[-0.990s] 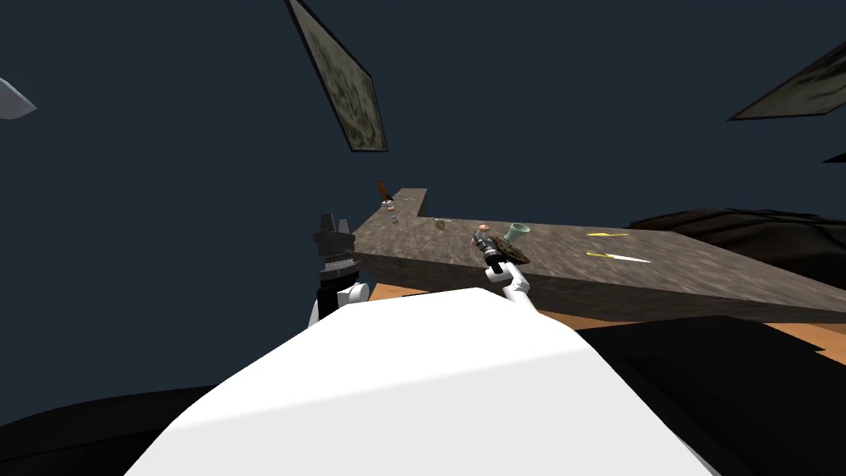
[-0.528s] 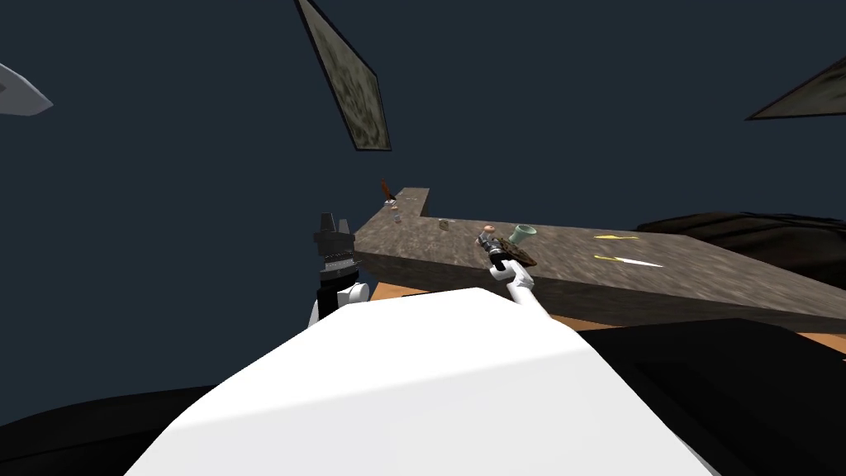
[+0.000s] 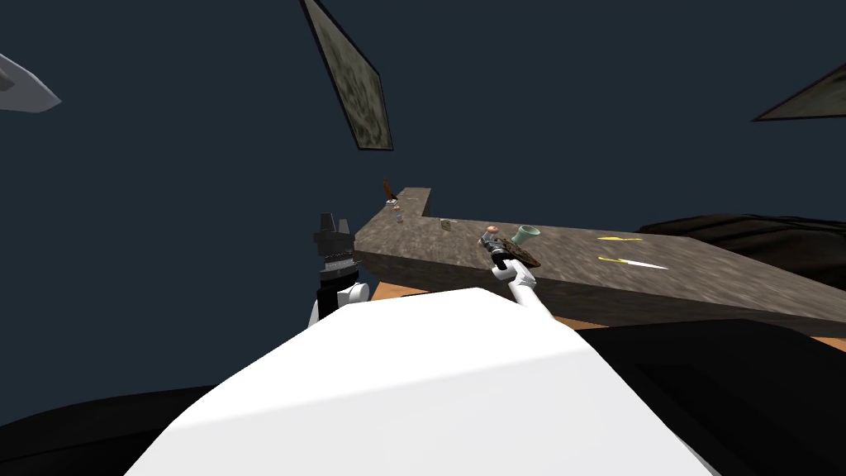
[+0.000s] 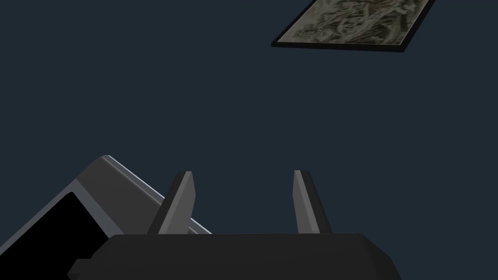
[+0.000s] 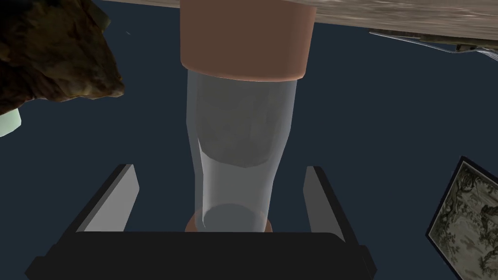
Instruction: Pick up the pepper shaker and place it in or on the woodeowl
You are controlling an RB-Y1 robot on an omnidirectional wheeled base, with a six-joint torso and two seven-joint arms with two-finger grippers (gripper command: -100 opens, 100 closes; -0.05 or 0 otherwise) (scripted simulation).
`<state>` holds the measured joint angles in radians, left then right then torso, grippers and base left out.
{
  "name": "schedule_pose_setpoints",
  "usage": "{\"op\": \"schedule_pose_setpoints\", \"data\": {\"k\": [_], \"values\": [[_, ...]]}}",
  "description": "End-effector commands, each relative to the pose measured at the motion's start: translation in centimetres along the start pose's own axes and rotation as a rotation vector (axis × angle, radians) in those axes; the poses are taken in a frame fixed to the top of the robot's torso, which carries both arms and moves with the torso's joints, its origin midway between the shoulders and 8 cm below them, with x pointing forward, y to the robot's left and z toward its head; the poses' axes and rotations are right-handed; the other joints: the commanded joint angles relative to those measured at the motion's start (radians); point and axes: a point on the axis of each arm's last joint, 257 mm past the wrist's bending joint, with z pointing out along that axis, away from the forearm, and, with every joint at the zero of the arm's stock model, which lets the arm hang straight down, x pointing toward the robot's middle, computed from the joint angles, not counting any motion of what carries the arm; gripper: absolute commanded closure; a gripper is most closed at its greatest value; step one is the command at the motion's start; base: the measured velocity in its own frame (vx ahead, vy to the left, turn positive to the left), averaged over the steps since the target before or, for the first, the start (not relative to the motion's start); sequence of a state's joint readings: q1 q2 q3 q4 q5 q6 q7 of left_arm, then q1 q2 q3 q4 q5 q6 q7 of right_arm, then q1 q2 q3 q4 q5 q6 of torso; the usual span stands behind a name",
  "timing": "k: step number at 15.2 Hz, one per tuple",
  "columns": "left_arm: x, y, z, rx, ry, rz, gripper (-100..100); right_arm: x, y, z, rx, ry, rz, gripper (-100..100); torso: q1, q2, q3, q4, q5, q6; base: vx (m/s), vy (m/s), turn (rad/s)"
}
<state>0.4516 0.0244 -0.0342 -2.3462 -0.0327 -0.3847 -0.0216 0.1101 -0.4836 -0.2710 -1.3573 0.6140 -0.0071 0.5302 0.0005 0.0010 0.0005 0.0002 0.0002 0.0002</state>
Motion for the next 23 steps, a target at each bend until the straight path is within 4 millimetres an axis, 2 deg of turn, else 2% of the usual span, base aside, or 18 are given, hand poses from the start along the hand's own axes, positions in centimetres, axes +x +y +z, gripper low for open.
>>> {"op": "schedule_pose_setpoints", "data": {"k": [1,10,11,17,18,23], "values": [[0.0,0.0,0.0,0.0,0.0,0.0,0,0.0,0.0,0.0,0.0,0.0,0.0,-100,0.0,0.0,0.0,0.0,0.0,0.0,0.0,0.0,0.0],[0.0,0.0,0.0,0.0,0.0,0.0,0,0.1,-0.1,0.1,0.004,0.002,0.001,-100,0.0,0.0,0.0,0.0,0.0,0.0,0.002,0.002,-0.007],[0.0,0.0,0.0,0.0,0.0,0.0,0,0.1,-0.1,0.1,0.004,0.002,0.001,100,0.0,0.0,0.0,0.0,0.0,0.0,0.0,0.0,0.0],[0.0,0.0,0.0,0.0,0.0,0.0,0,0.1,-0.1,0.1,0.004,0.003,0.001,100,-0.002,-0.002,-0.001,0.0,0.0,0.0,0.0,-0.002,0.003],[0.0,0.0,0.0,0.0,0.0,0.0,0,-1.0,-0.3,0.6,0.027,-0.02,0.001,-100,-0.002,-0.002,-0.001,0.0,0.0,0.0,-0.017,0.028,0.096],[0.0,0.0,0.0,0.0,0.0,0.0,0,-2.8,-1.8,1.5,0.097,-0.054,0.007,-100,0.002,0.001,0.0,0.0,0.001,-0.001,-0.043,0.051,0.108]]}}
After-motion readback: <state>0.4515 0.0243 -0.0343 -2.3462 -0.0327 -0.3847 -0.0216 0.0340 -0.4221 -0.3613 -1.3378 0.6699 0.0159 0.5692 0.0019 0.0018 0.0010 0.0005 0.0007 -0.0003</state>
